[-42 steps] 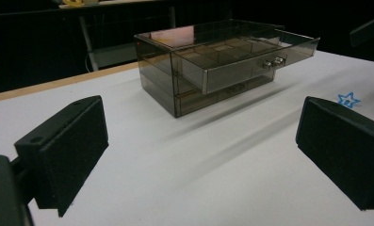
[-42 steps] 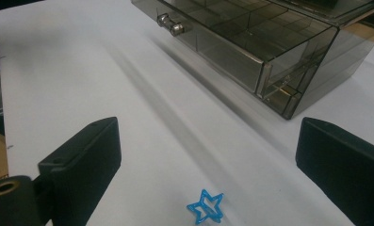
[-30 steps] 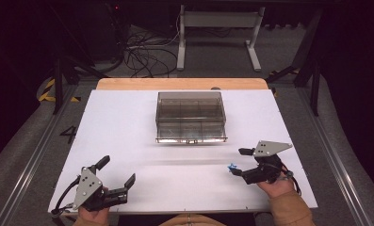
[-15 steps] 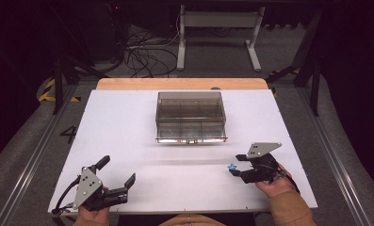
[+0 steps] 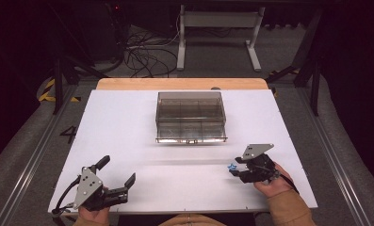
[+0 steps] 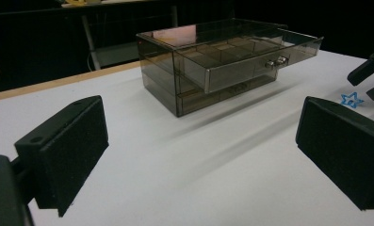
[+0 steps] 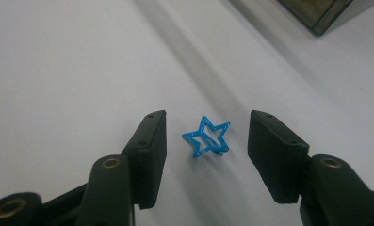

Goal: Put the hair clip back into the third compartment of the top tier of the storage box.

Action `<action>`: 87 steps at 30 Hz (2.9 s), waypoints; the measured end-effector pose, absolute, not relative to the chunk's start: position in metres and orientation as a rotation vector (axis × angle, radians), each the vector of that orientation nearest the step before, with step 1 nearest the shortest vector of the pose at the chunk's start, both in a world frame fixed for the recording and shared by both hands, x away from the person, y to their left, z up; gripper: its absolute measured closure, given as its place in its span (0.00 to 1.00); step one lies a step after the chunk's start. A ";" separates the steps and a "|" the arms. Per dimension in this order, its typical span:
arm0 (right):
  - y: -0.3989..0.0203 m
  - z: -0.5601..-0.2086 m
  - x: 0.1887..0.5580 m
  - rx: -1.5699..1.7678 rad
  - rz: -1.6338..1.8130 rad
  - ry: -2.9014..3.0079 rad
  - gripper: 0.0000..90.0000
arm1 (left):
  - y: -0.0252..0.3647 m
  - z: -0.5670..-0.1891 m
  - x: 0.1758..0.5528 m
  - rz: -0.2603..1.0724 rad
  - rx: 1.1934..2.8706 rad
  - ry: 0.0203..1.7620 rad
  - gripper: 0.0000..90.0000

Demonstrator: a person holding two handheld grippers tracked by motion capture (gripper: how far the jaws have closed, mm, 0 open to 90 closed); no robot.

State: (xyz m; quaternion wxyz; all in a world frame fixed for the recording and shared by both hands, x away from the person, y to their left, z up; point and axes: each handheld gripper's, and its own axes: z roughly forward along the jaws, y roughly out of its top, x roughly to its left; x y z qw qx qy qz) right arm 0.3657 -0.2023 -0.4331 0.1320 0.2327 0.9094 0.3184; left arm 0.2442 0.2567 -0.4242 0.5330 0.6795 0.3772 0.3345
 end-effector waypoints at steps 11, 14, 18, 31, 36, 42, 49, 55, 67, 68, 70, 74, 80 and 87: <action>-0.198 -0.439 0.367 0.671 0.849 2.670 0.58 | 0.257 -0.424 0.244 0.797 1.623 0.899 0.04; -0.198 -0.440 0.367 0.678 0.840 2.671 0.59 | 0.257 -0.424 0.244 0.796 1.621 0.898 0.04; -0.200 -0.442 0.370 0.679 0.837 2.691 0.63 | 0.257 -0.424 0.245 0.794 1.628 0.899 0.04; -0.197 -0.444 0.372 0.672 0.827 2.690 0.72 | 0.256 -0.424 0.244 0.794 1.628 0.897 0.04; -0.198 -0.445 0.373 0.662 0.833 2.711 0.79 | 0.257 -0.424 0.244 0.794 1.628 0.896 0.04; -0.198 -0.445 0.373 0.676 0.835 2.707 0.80 | 0.257 -0.424 0.244 0.794 1.628 0.897 0.04; -0.198 -0.444 0.373 0.683 0.836 2.705 0.80 | 0.257 -0.424 0.244 0.796 1.630 0.894 0.04; -0.198 -0.443 0.372 0.682 0.835 2.698 0.80 | 0.256 -0.424 0.244 0.794 1.629 0.897 0.04; -0.203 -0.434 0.368 0.674 0.949 2.638 0.80 | 0.257 -0.424 0.244 0.796 1.630 0.895 0.04; -0.203 -0.432 0.367 0.673 0.961 2.632 0.80 | 0.257 -0.424 0.244 0.796 1.631 0.895 0.04; -0.205 -0.430 0.366 0.670 0.986 2.618 0.80 | 0.257 -0.424 0.244 0.796 1.631 0.895 0.04; -0.207 -0.428 0.364 0.664 1.025 2.591 0.80 | 0.256 -0.424 0.244 0.794 1.629 0.897 0.04; -0.210 -0.423 0.362 0.669 1.075 2.563 0.80 | 0.256 -0.424 0.244 0.795 1.627 0.897 0.04; -0.213 -0.419 0.359 0.660 1.156 2.523 0.80 | 0.256 -0.425 0.245 0.794 1.629 0.897 0.04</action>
